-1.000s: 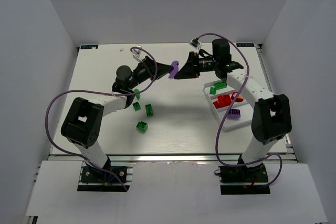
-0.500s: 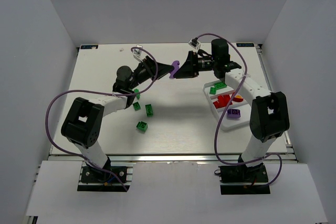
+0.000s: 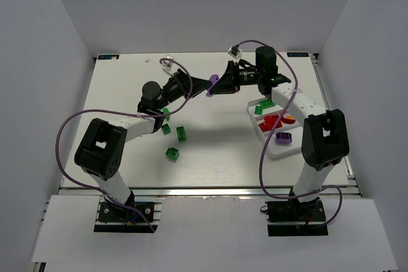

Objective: Sort the legos into containers by color

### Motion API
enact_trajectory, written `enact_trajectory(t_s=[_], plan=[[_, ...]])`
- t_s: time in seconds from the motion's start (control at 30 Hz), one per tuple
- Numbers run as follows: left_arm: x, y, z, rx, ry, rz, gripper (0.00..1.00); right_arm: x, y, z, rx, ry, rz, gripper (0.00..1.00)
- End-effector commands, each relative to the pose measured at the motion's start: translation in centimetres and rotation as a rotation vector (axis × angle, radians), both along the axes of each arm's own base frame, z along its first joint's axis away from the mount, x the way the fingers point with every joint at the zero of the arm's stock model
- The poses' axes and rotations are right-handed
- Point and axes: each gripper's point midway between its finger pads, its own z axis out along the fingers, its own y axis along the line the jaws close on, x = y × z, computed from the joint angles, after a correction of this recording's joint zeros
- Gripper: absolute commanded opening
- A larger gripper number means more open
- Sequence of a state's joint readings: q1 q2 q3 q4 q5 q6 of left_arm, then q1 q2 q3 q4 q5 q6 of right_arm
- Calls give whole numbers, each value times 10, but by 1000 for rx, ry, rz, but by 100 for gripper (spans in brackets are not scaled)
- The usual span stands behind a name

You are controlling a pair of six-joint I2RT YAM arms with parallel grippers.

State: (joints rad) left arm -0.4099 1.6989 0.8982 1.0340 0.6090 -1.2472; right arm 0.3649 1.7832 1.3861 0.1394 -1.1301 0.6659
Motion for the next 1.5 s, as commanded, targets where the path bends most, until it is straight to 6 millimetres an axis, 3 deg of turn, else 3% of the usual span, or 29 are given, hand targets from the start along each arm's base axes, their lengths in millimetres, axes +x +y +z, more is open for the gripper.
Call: enact_trajectory(t_s=[0.0,0.1,0.23,0.43,0.5,0.67,0.77,0.8,0.83,0.9,0.93,1.0,1.07,1.13,1.23,1.47], plan=[[-10,-1,15,-31,-47,-13,12,4,4,21,44,-71,22,59],[-11,-2,16,-37,-48,-17,12,3,6,21,48,-66,30,50],[-11,-2,18,-42,-52,-16,12,0,4,21,53,-67,40,27],[-6,-4,20,-16,-67,-13,12,-17,-5,19,42,-88,83,5],[-5,-4,26,-17,-91,-13,12,-22,-16,16,25,-107,83,0],[-2,-3,32,-38,-119,-21,12,-37,-48,6,-2,-115,57,0],[-1,-6,28,-36,-113,-36,12,-31,-80,-12,-109,-192,-23,0],[0,-7,25,-34,-106,-38,12,-43,-91,-21,-166,-138,-32,0],[0,-6,23,-31,-102,-39,12,-37,-102,-33,-234,-232,-47,0],[0,-8,18,-18,-98,-45,12,-37,-126,-41,-306,-248,-101,0],[0,-9,13,-6,-86,-48,12,-41,-138,-54,-357,-234,-119,0],[0,-13,7,26,-88,-55,12,-40,-163,-61,-433,-245,-190,0],[-1,-22,-2,68,-64,-73,12,-41,-190,-83,-581,-255,-242,0],[-6,-38,-13,132,-61,-105,12,-36,-225,-95,-731,-275,-344,0],[-16,-59,-30,211,-59,-151,12,-36,-260,-115,-882,-241,-430,0],[-38,-95,-60,326,-54,-237,11,-30,-319,-145,-1123,-239,-554,0]])
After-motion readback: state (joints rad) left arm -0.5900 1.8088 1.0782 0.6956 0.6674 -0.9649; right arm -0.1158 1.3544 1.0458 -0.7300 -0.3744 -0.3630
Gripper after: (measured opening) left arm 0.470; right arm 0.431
